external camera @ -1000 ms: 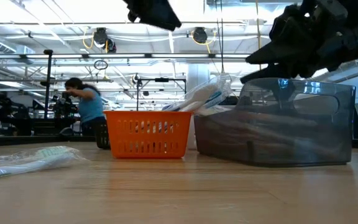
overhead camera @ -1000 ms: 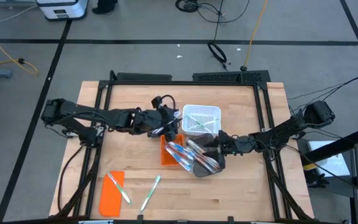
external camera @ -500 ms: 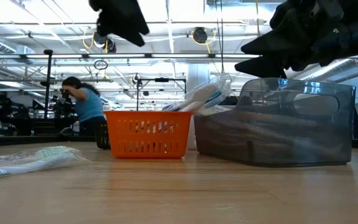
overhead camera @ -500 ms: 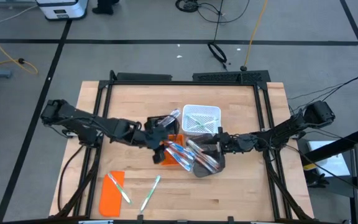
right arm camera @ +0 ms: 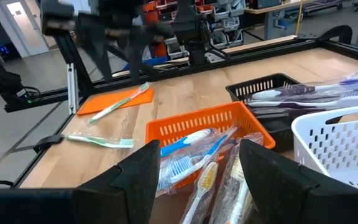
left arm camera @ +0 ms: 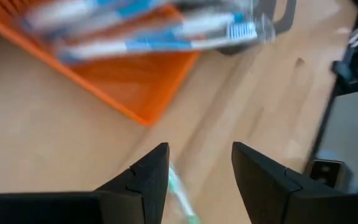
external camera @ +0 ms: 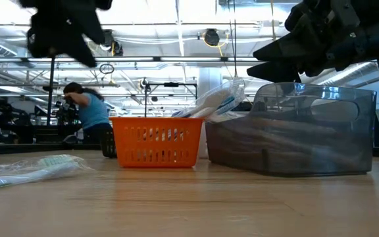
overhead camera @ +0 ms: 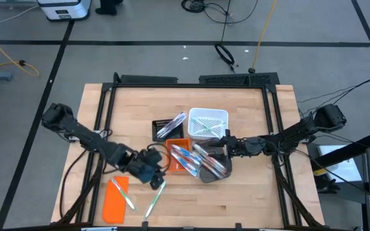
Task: Pick & Place Toothbrushes
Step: Put the green toothbrush into the white bin
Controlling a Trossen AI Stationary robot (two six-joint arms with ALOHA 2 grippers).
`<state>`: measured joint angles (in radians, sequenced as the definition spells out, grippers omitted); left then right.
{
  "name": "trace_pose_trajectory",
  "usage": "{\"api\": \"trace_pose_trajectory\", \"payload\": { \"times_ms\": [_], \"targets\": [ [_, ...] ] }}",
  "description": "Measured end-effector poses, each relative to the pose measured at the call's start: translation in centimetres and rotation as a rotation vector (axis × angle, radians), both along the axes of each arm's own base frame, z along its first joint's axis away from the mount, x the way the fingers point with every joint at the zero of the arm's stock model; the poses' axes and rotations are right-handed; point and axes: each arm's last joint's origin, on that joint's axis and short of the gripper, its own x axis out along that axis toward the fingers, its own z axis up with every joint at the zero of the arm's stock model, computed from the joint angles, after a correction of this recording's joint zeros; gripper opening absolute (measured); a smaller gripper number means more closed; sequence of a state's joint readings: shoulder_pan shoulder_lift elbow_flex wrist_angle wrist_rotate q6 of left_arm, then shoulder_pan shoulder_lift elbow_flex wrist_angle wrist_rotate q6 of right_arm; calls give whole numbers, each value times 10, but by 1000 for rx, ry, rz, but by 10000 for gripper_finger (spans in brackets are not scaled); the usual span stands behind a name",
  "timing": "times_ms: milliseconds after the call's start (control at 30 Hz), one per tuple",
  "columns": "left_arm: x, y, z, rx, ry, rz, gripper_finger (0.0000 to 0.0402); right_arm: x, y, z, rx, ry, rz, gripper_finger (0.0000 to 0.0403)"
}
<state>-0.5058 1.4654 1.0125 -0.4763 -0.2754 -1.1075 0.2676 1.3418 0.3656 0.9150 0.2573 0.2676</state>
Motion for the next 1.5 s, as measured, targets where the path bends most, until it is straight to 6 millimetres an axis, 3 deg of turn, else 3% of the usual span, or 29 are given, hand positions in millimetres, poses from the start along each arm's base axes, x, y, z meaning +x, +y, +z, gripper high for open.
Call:
{"api": "trace_pose_trajectory", "payload": {
  "times_ms": [267,433,600,833,1133,1233,1433,1500],
  "targets": [
    [-23,-9,-52,-214,31,90,177,0,0,-1,-2,8,0,212],
    [-31,-8,-68,-261,37,122,177,0,0,-1,-2,8,0,212],
    [-28,-11,-77,-288,26,80,177,0,0,-1,-21,8,3,212],
    [-15,-21,-111,-374,160,23,177,0,0,-1,-27,16,3,212],
    [-6,-24,-126,-423,179,-3,173,0,0,-3,-32,35,1,212],
    [-8,-21,-129,-412,219,4,145,0,0,-4,-33,36,-1,212],
    [-9,-17,-131,-385,246,-23,26,0,0,-3,-34,36,-3,212],
    [-8,-16,-131,-374,240,-38,10,0,0,-4,-34,37,-3,212]
  ]
}}
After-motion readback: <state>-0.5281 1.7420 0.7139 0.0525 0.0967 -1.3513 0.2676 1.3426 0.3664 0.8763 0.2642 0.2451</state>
